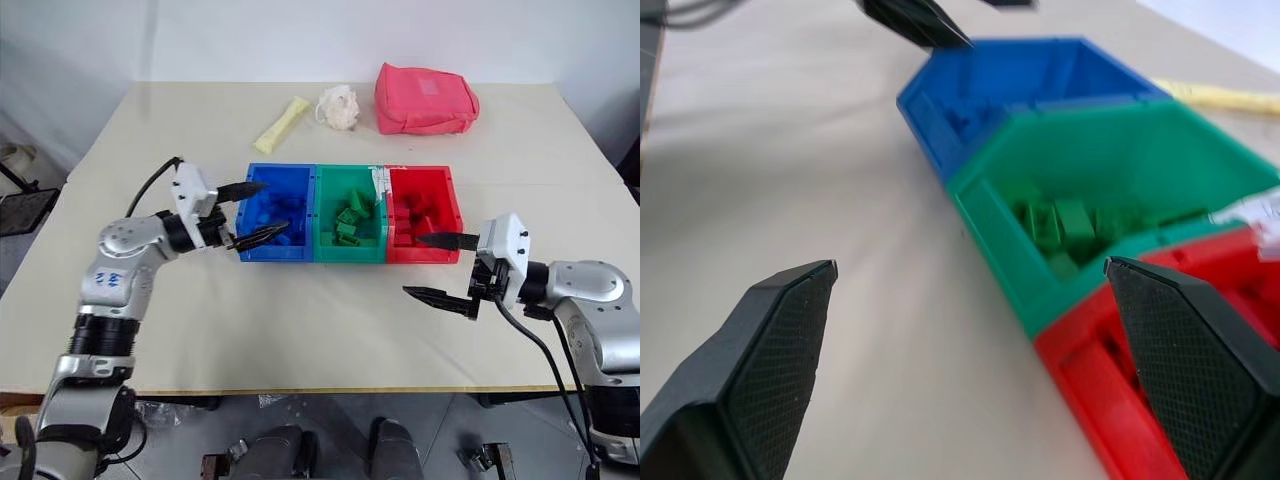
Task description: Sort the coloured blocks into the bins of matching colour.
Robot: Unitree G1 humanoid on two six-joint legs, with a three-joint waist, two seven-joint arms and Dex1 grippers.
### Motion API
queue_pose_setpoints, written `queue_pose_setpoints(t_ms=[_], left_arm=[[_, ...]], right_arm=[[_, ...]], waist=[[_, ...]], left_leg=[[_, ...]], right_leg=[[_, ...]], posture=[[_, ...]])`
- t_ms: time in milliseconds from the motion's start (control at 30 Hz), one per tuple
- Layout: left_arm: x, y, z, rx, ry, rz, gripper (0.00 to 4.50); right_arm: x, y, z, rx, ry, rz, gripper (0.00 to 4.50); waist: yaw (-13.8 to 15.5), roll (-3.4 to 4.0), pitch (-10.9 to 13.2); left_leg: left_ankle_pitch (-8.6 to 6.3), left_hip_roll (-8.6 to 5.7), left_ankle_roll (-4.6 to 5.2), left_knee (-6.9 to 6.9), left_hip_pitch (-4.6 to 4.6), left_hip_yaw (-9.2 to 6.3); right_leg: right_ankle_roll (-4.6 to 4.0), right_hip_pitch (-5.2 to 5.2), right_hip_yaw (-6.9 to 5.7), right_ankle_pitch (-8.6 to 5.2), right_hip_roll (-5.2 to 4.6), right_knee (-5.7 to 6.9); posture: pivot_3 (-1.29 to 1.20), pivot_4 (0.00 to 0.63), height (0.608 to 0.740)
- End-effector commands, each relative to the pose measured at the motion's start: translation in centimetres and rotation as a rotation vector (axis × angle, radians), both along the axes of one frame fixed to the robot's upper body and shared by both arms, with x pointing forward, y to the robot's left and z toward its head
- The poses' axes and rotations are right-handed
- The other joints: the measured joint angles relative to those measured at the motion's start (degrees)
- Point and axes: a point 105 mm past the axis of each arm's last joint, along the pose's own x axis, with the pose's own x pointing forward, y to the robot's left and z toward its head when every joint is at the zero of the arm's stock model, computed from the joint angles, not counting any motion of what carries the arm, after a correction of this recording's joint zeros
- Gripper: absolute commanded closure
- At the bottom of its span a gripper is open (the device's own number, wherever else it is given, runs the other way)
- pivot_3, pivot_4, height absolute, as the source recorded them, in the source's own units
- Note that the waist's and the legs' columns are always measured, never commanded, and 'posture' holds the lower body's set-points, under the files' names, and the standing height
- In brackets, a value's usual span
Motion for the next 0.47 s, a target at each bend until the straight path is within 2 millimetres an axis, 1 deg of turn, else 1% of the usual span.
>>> queue_pose_setpoints(t_ms=[33, 133, 233, 367, 467], left_arm=[[-2.7, 2.1, -0.6, 0.033, 0.026, -0.06, 0.02], [-3.2, 4.5, -1.9, 0.078, 0.072, 0.0, 0.02], [-3.3, 6.5, -2.8, 0.075, 0.1, 0.057, 0.02], [-3.3, 7.4, -2.9, 0.054, 0.119, 0.102, 0.02], [-3.2, 7.6, -2.3, 0.028, 0.077, 0.129, 0.02]], right_arm=[[0.0, -2.6, 0.0, -0.073, -0.013, -0.043, 0.0], [0.1, -4.3, -1.0, -0.12, 0.02, -0.071, 0.0], [0.4, -5.3, -1.4, -0.127, 0.032, -0.092, 0.0], [1.0, -5.9, -1.3, -0.101, 0.021, -0.124, 0.0], [1.3, -5.9, -1.4, -0.067, -0.003, -0.163, 0.0]], waist=[[0.0, 0.0, 0.0], [0.1, 0.0, 0.0], [0.4, 0.0, 0.0], [0.1, 0.0, 0.0], [0.1, 0.0, 0.0]], left_leg=[[0.0, 0.0, 0.0, -0.01, 0.01, 0.0], [0.0, 0.02, 0.0, 0.02, 0.01, 0.0], [0.01, 0.0, 0.02, 0.07, 0.01, -0.05], [0.01, -0.02, 0.02, 0.03, 0.02, -0.05], [0.01, 0.0, 0.01, 0.01, 0.01, -0.06]], right_leg=[[0.0, 0.0, 0.02, 0.0, 0.0, 0.0], [0.0, 0.02, 0.02, 0.0, 0.01, -0.03], [0.0, 0.09, 0.06, 0.0, -0.04, -0.04], [0.0, 0.06, 0.11, 0.0, -0.07, -0.03], [0.0, 0.04, 0.11, 0.0, -0.06, -0.03]], posture=[[0.0, 0.15, 0.74], [0.0, 0.15, 0.74], [0.0, 0.15, 0.74], [0.0, 0.15, 0.74], [0.0, 0.15, 0.74]])
